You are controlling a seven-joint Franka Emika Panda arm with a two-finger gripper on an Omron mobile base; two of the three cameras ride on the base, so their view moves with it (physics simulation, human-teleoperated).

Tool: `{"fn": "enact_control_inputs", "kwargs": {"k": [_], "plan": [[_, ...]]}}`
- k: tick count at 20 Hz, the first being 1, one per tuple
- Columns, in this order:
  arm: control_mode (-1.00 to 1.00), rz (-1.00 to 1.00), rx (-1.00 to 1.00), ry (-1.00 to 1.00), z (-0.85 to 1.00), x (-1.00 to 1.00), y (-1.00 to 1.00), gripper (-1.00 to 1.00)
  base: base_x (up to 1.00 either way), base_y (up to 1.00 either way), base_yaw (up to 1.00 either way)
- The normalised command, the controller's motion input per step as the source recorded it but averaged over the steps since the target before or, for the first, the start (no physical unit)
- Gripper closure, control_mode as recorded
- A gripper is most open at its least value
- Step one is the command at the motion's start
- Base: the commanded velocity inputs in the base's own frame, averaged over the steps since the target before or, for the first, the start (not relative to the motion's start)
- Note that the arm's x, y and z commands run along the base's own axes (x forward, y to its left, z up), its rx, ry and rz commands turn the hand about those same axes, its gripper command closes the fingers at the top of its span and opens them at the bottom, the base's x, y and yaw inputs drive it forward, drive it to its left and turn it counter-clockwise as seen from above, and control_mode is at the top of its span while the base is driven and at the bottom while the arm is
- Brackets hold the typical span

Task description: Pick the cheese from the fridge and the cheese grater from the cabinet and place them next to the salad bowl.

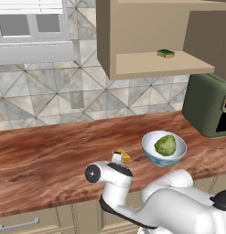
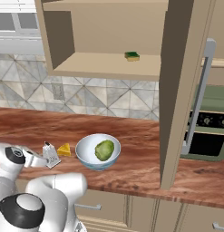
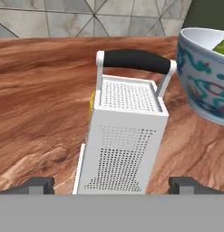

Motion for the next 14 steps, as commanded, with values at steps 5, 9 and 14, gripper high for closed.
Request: {"fn": "enact_control_inputs", "kwargs": {"k": [5,9,14], "plan": [[-1.00,0.00,0.00,0.00,0.41,-0.13,-0.05,-1.00,0.00,0.00,0.00],[-1.00,0.00,0.00,0.02,0.44,-0.15,-0.06,-1.00,0.00,0.00,0.00],[-1.00,0.01,0.00,0.04,0.38,-0.20,-0.12,-1.00,0.00,0.00,0.00]]}}
